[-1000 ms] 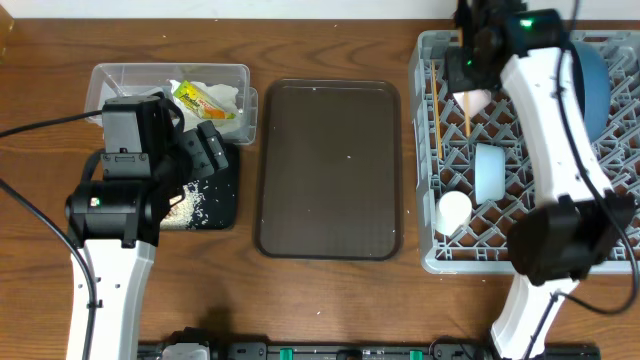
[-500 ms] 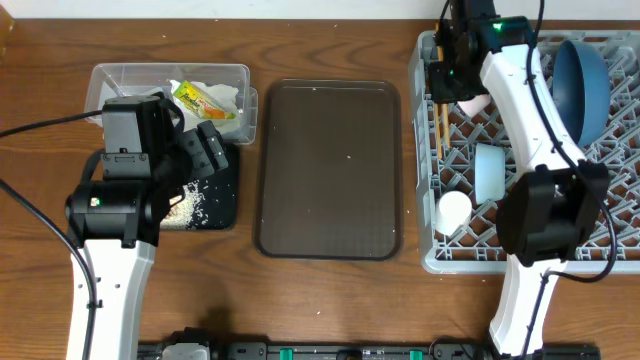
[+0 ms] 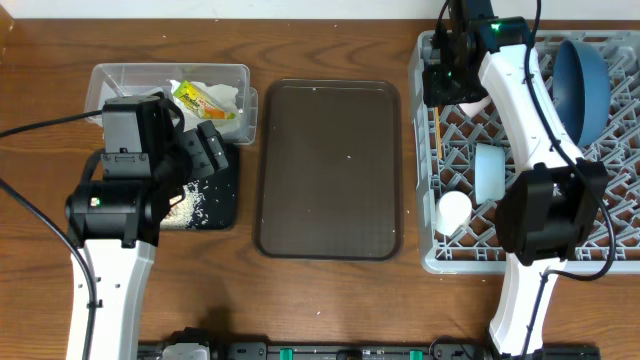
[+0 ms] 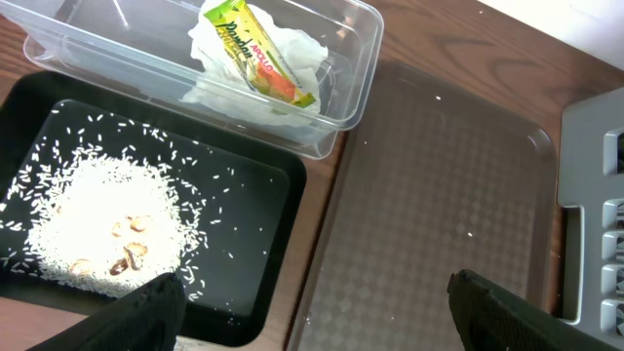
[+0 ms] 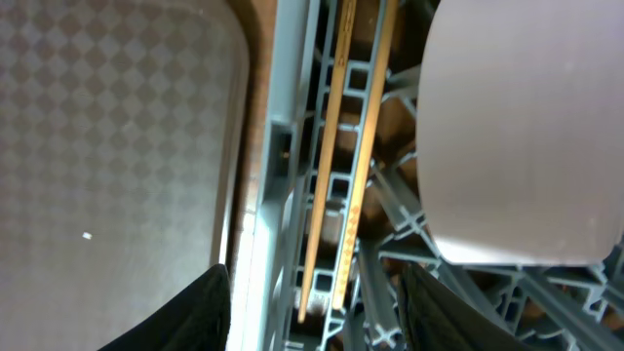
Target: Sort waste into correct bins and load items into the dishwasher rack
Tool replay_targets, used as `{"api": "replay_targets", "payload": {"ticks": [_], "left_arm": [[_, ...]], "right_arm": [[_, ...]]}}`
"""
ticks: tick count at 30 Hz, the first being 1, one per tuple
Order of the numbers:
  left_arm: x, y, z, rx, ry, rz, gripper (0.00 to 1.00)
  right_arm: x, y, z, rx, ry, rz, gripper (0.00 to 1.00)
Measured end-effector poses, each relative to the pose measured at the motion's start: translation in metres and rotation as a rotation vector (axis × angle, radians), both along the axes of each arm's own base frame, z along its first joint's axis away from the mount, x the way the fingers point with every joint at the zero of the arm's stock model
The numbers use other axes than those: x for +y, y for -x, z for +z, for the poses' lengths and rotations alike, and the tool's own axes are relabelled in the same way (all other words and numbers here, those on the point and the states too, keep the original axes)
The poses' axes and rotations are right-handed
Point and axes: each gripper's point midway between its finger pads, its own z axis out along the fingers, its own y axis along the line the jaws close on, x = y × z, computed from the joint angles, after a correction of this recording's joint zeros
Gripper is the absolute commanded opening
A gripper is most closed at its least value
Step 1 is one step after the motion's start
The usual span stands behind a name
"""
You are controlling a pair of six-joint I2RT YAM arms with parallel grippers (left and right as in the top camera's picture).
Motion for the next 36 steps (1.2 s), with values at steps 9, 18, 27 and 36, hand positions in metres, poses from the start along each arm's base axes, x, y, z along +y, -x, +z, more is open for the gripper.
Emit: {"api": "replay_targets", "payload": {"ticks": [9,18,27,36], "left_arm": [[0.0,0.0,0.0,0.0,0.0,0.0,0.89],[0.0,0.0,0.0,0.0,0.0,0.0,0.89],[0.0,0.0,0.0,0.0,0.0,0.0,0.89],[0.0,0.0,0.0,0.0,0.0,0.0,0.89]], "right_arm": [[0.014,0.036,0.113,-0.179,-0.114,0.018,0.99],[0.02,0.117,0.25,-0.476,-0.228,0.044,0.99],[-0.009,0.176,0.306,-0.66,-0.156,0.026,0.99],[-0.051,0.205,0.325,-0.788,-0.009,-0.085,0.99]]}}
